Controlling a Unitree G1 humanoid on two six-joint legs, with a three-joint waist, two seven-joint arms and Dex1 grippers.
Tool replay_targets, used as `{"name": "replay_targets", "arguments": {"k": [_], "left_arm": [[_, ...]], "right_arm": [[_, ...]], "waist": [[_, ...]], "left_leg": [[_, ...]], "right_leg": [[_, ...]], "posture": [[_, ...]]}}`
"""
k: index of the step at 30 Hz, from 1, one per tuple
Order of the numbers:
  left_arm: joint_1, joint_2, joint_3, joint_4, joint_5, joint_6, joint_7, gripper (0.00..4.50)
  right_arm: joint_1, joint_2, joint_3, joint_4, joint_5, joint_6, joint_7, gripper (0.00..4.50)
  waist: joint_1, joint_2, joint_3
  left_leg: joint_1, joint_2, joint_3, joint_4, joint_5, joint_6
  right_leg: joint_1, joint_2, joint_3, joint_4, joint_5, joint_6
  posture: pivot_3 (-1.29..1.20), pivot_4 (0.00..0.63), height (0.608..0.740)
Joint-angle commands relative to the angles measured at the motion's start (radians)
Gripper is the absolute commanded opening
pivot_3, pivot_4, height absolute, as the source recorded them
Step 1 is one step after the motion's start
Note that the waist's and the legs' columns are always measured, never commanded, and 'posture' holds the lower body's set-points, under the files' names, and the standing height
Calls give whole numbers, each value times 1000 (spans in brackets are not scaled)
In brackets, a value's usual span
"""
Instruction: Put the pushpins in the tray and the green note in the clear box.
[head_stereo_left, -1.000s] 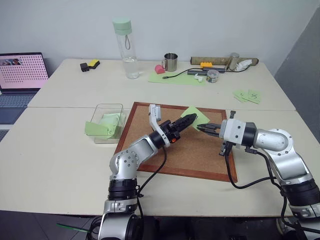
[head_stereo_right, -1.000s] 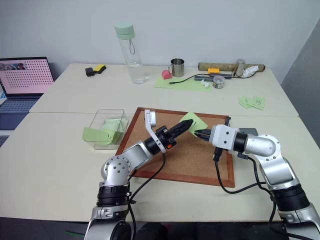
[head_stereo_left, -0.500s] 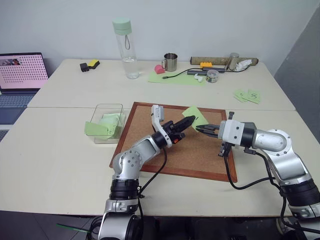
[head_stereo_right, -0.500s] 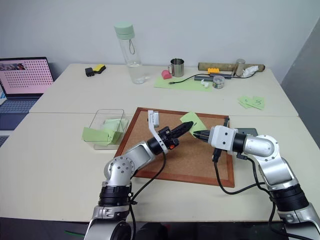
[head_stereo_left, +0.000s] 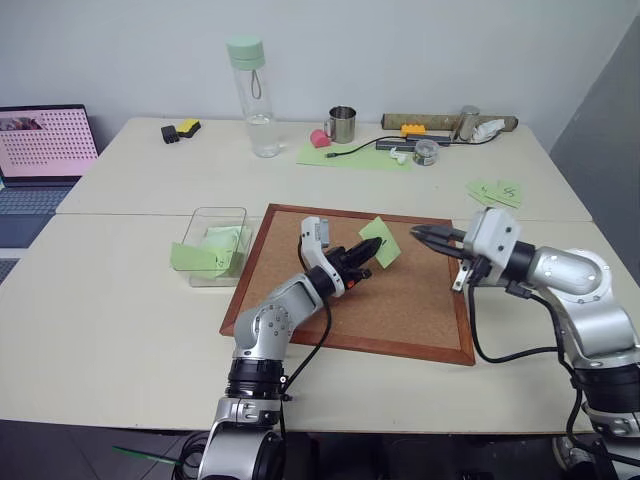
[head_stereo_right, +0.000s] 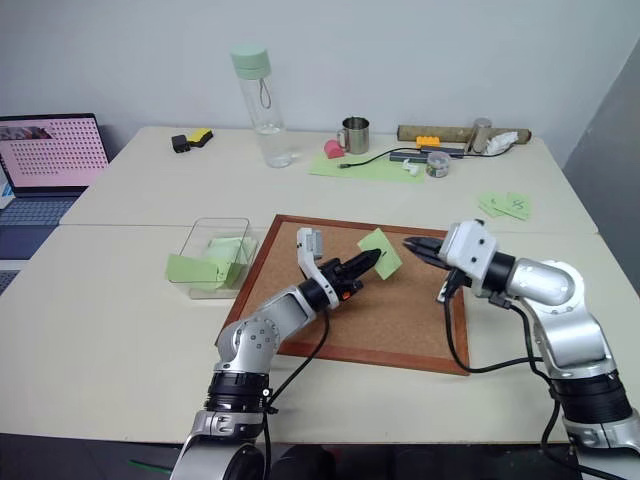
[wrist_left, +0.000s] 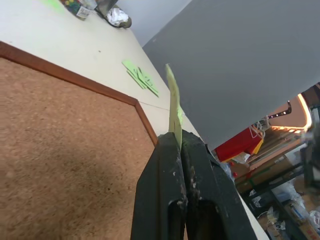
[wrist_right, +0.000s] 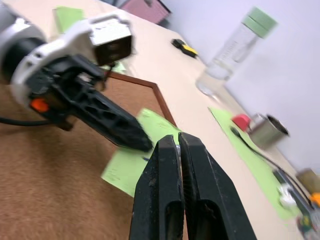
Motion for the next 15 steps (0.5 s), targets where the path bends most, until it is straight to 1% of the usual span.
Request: {"name": "replay_targets", "arguments": {"k": [1, 5, 10, 12, 13, 14, 15], "left_arm": [[-10, -6, -5, -23, 0, -17, -4, 18], [-4, -4, -6, -38, -4, -13, -4, 18], [-2, -1, -9, -40, -4, -11, -6, 18], [-2, 0, -9, -43, -5, -10, -6, 0], [-2, 0, -10, -45, -4, -10, -6, 0], [-1, 1, -11, -47, -5, -9, -6, 0], [-1, 1, -11, -48, -5, -9, -7, 0]], "right_arm": [[20, -76, -89, 65, -20, 119, -52, 0], [58, -130, -106, 171, -65, 202, -95, 0], [70, -122, -111, 260, -78, 251, -130, 0], [74, -121, -108, 277, -75, 261, -128, 434], [76, -122, -106, 284, -78, 263, -131, 527], [77, -125, -104, 290, -81, 262, -131, 852], [78, -126, -104, 294, -84, 260, -132, 1037]], "waist": [[2, 0, 0], [10, 0, 0], [7, 0, 0], [7, 0, 0], [8, 0, 0], [8, 0, 0], [8, 0, 0]], "left_leg": [[0, 0, 0, 0, 0, 0], [0, 0, 0, 0, 0, 0], [0, 0, 1, 0, 0, 0], [0, 0, 1, 0, 0, 0], [0, 0, 1, 0, 0, 0], [0, 0, 1, 0, 0, 0], [0, 0, 1, 0, 0, 0]], "right_leg": [[0, 0, 0, 0, 0, 0], [0, 0, 0, 0, 0, 0], [0, 0, 1, 1, 0, 0], [0, 0, 1, 1, 0, 0], [0, 0, 1, 1, 0, 0], [0, 0, 1, 1, 0, 0], [0, 0, 1, 0, 0, 0]], "posture": [[0, 150, 740], [0, 150, 740], [0, 150, 740], [0, 150, 740], [0, 150, 740], [0, 150, 740], [0, 150, 740]]}}
